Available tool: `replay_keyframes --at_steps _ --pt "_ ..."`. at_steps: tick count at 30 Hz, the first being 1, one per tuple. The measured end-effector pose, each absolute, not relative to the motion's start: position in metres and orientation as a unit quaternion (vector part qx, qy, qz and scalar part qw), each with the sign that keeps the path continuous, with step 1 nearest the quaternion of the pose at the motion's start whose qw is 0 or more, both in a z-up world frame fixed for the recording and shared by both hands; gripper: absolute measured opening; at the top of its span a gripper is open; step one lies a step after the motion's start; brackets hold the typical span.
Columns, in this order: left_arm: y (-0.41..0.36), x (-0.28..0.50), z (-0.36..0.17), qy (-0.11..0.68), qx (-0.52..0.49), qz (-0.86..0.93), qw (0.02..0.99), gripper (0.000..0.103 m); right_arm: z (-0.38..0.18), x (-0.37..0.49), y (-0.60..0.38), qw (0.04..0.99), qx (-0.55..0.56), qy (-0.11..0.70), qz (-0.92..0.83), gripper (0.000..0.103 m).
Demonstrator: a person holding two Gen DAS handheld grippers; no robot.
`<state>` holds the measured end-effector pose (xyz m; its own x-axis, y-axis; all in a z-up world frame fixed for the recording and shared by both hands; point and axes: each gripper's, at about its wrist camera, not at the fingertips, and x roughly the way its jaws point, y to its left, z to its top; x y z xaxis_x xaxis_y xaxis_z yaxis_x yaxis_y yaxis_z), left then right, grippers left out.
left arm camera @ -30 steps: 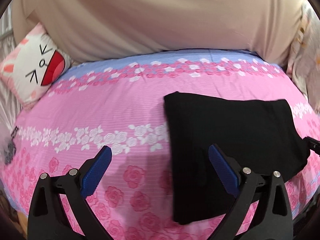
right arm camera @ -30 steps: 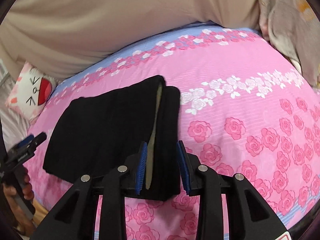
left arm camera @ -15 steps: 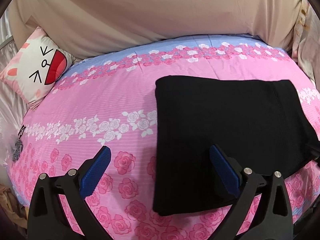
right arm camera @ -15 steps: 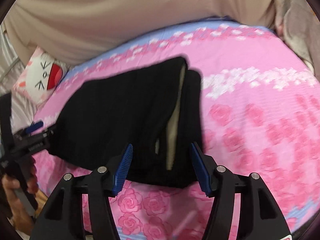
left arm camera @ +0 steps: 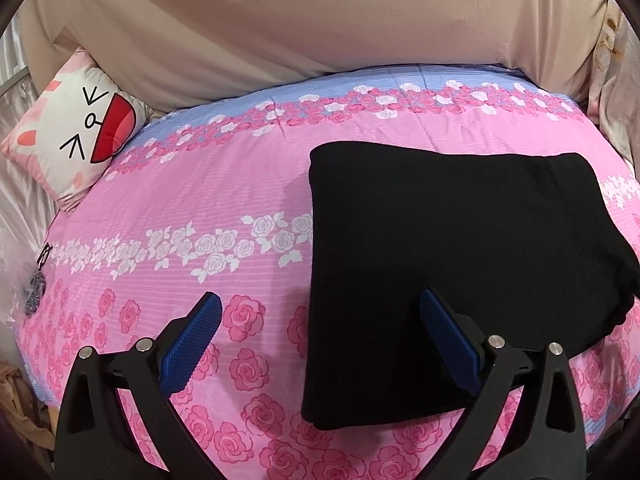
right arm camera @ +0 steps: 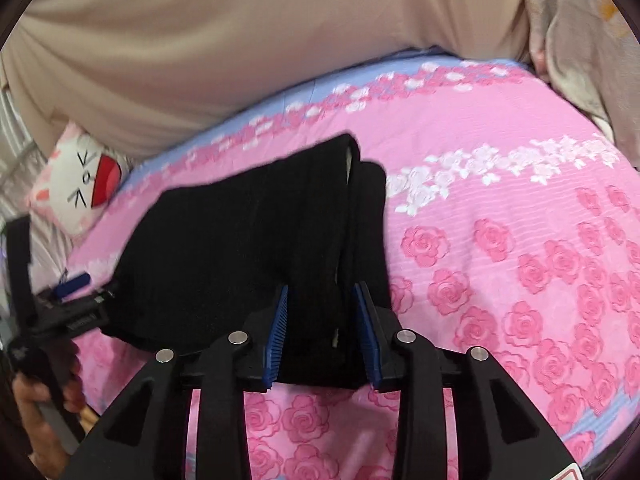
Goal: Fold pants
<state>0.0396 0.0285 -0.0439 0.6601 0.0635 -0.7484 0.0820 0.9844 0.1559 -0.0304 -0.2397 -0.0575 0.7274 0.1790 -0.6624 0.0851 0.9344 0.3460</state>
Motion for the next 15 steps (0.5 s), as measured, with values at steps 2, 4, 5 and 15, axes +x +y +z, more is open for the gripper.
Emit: replay_keyframes --at_steps 2,4,5,15 --pt "0.029 0.039 -0.044 0.412 0.085 -0.006 0.907 0.097 -0.053 -0.033 -0.241 0.915 0.173 0.364 0.014 0.039" --pt "0.029 0.038 -0.045 0.413 0.085 -0.005 0.907 0.097 -0.049 -0.036 -0.241 0.918 0.161 0.361 -0.007 0.042" --pt "0.029 0.038 -0.046 0.414 0.084 -0.006 0.907 0.097 -0.048 -0.038 -0.242 0.920 0.159 0.358 -0.013 0.042" --pt "0.032 0.029 -0.048 0.432 0.062 -0.040 0.899 0.097 -0.042 -0.051 -0.260 0.922 0.155 0.351 -0.047 0.056"
